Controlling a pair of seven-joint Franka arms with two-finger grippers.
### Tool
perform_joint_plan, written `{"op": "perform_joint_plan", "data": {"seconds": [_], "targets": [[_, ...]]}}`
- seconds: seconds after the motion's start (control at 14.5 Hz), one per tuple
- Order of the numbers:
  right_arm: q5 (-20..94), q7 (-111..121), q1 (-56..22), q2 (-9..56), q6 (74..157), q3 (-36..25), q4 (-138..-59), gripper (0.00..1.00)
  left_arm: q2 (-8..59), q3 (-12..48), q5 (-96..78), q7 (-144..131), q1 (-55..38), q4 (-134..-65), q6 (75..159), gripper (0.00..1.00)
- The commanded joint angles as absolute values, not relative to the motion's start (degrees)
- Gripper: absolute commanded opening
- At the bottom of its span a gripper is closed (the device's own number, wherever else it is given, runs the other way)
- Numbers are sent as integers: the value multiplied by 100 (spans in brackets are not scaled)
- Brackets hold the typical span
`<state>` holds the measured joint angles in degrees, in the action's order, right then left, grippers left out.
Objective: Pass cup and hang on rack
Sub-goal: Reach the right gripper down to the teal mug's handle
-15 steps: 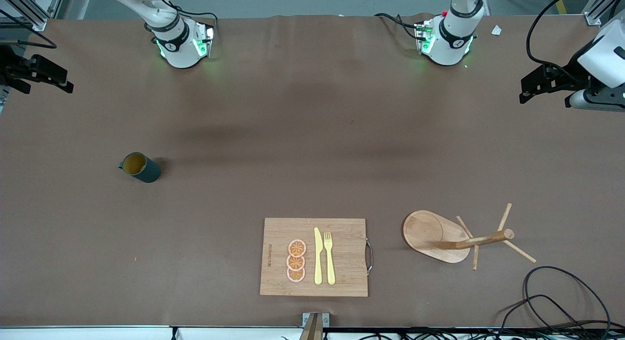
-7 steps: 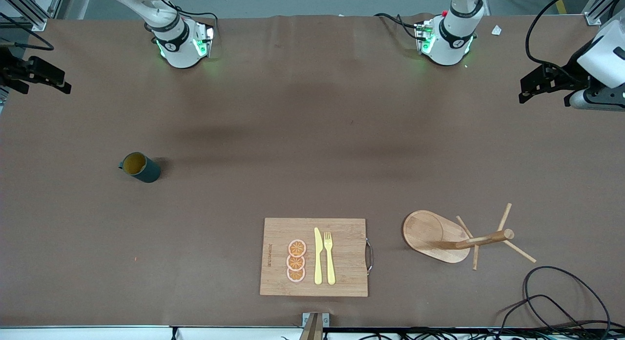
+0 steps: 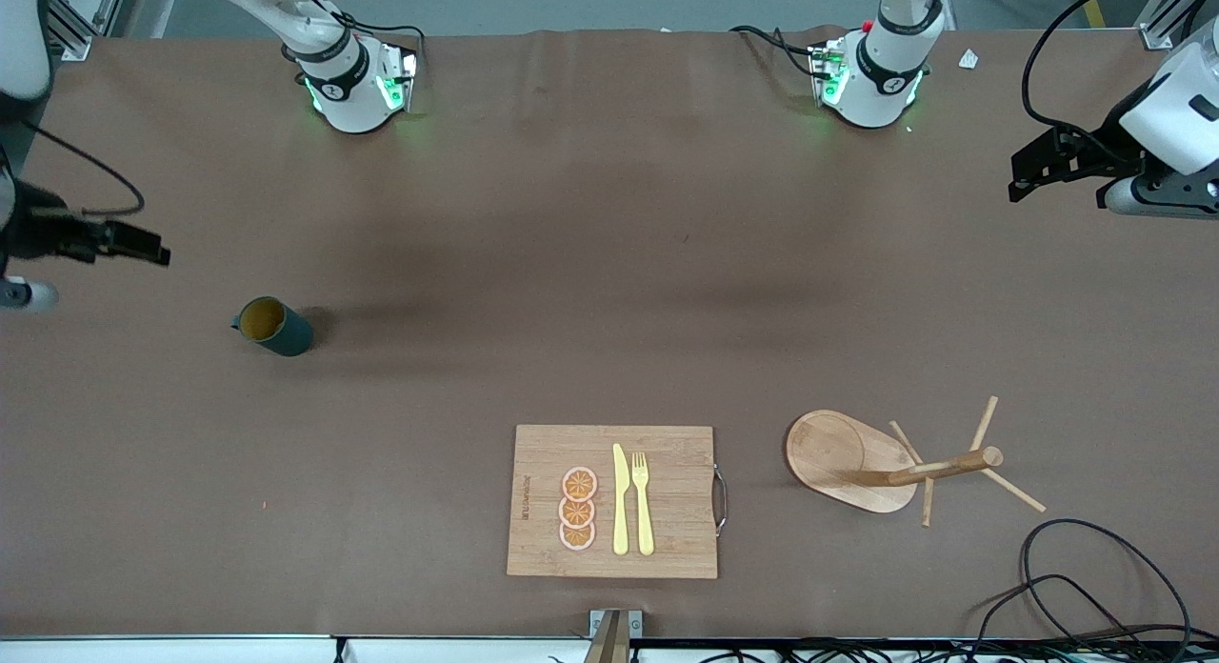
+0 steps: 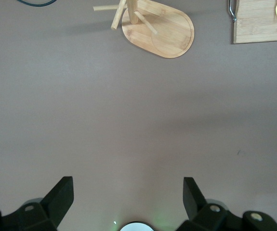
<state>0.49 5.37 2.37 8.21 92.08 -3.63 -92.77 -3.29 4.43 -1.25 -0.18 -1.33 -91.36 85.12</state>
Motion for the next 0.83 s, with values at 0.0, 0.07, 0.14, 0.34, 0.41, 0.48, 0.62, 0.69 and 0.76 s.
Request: {"op": "perform_joint_plan", "data": {"seconds": [0.0, 0.07, 0.14, 0.34, 0.41, 0.48, 0.62, 0.69, 0.76], "targets": [[-44, 1543, 395, 1326, 9902, -308, -9385, 100, -360, 475, -105, -79, -123, -9141, 8481, 100], [-44, 1851, 474, 1371, 10297, -308, -9613, 100, -369, 475, -105, -79, -123, -9141, 8481, 100], [-35, 2002, 483, 1371, 10631, -308, -9859, 100, -395, 466, -105, -79, -123, -9141, 8481, 100], [-35, 2897, 571, 1362, 11774, -308, -10825, 100, -396, 466, -97, -79, -114, -9149, 8481, 100], [-35, 3074, 606, 1371, 12108, -308, -11150, 100, -387, 466, -97, -88, -114, -9158, 8490, 100], [-35, 3137, 641, 1371, 12372, -308, -11423, 100, -387, 466, -62, -88, -123, -9193, 8490, 100], [-26, 3173, 712, 1380, 12812, -299, -11872, 100, -430, 457, -44, -88, -79, -9272, 8508, 100], [-26, 3208, 712, 1380, 13075, -299, -12092, 100, -457, 457, -44, -88, -70, -9272, 8508, 100], [-26, 3339, 721, 1389, 13365, -299, -12285, 100, -518, 448, -44, -88, -62, -9272, 8517, 100]]}}
